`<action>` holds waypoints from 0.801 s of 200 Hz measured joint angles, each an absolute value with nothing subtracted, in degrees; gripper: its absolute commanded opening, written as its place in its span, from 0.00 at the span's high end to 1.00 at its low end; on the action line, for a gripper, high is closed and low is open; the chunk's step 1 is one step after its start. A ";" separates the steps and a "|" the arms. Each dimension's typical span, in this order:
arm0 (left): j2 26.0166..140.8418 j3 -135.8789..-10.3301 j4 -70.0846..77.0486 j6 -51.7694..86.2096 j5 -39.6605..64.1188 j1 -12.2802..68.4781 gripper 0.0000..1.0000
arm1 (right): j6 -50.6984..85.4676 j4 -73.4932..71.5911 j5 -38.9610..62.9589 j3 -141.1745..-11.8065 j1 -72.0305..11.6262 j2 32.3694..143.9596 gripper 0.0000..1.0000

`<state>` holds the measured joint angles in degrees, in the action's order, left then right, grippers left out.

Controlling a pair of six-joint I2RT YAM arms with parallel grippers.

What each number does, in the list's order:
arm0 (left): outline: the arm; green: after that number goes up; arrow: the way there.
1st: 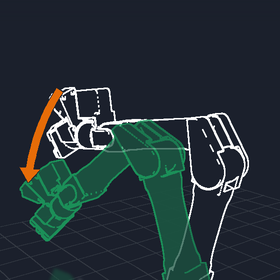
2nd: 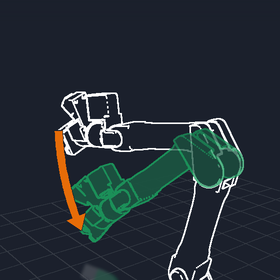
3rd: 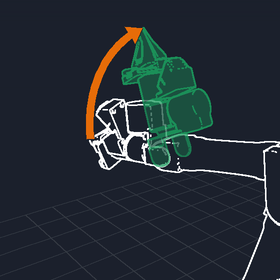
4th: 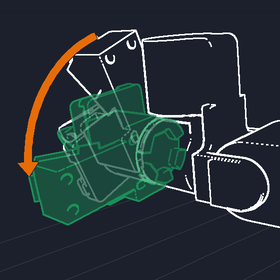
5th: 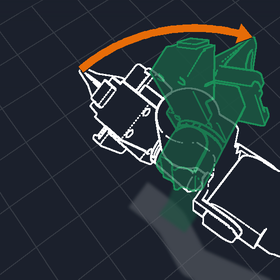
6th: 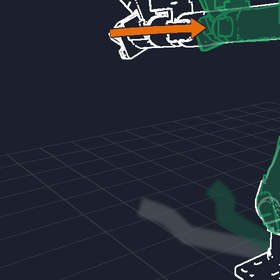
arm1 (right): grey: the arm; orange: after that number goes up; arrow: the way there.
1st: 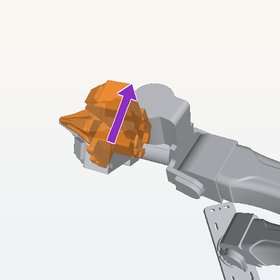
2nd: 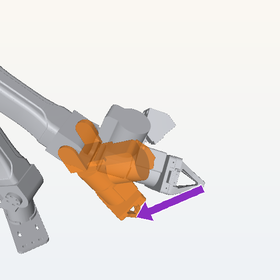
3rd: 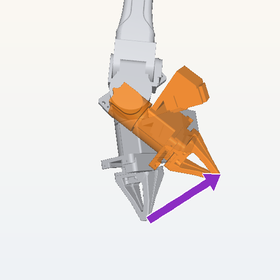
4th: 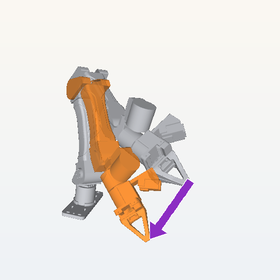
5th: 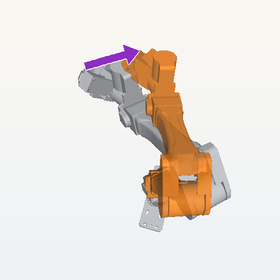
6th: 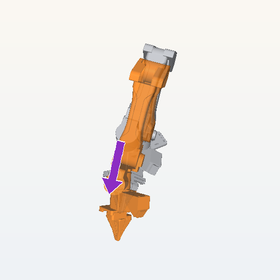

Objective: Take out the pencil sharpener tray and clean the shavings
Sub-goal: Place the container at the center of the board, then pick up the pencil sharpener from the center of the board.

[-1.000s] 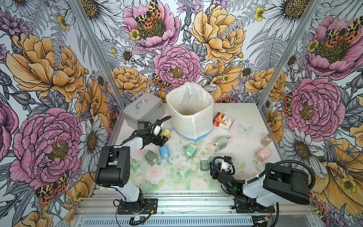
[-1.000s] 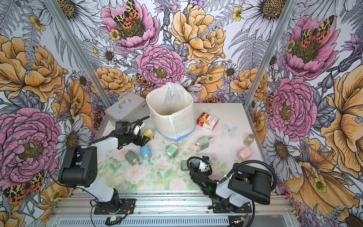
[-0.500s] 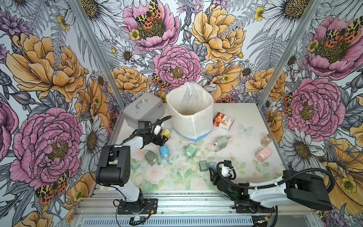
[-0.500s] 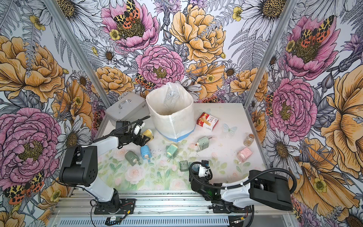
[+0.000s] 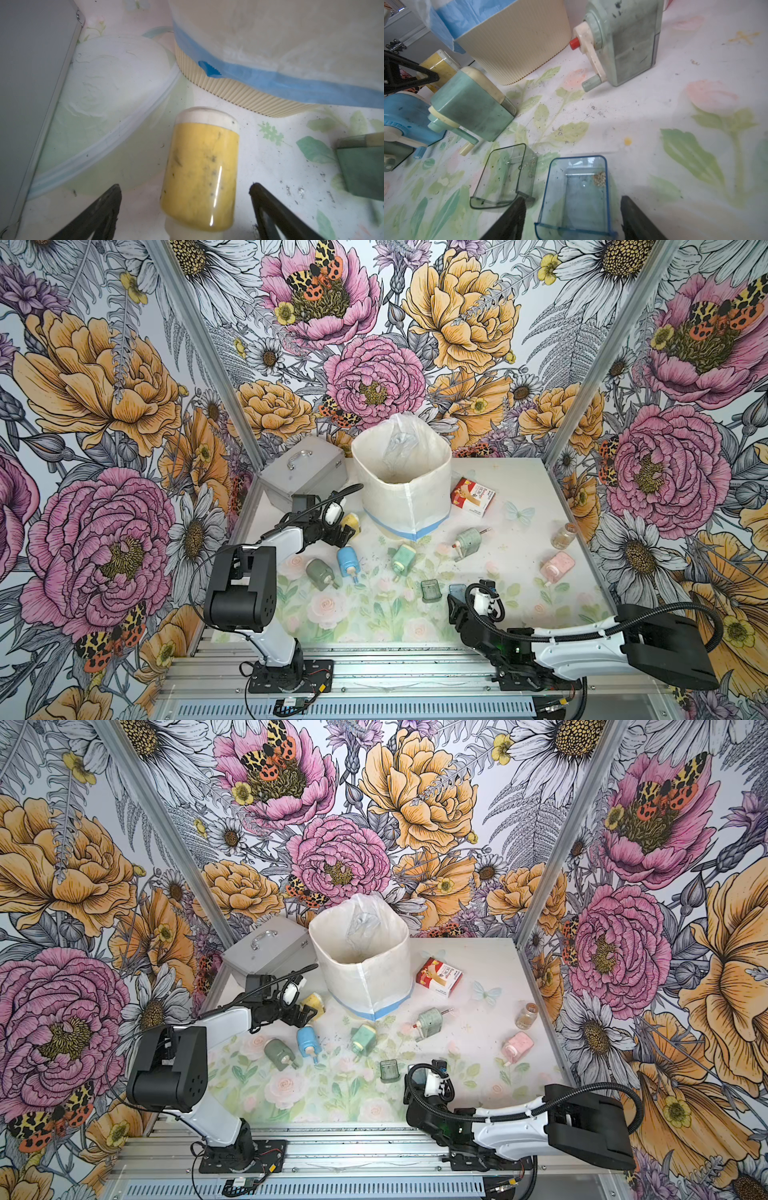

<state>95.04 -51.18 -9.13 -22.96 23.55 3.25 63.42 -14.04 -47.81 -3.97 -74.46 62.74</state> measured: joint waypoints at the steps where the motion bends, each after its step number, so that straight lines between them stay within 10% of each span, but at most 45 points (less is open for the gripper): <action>1: 95.11 -51.24 -9.17 -22.96 23.55 3.25 0.03 | 63.42 -13.91 -47.86 -3.97 -74.46 62.57 0.24; 57: 97.76 -53.91 -10.48 -23.68 23.29 3.92 0.06 | 63.40 -7.01 -48.69 -4.01 -74.46 54.11 0.25; 160: 99.11 -55.20 -13.87 -26.39 23.18 4.75 0.41 | 60.93 15.55 -52.86 -4.73 -74.46 26.37 0.28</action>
<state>99.11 -55.20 -13.87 -26.39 23.18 4.75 60.93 15.55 -52.86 -4.73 -74.46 26.37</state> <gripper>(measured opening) 0.615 0.722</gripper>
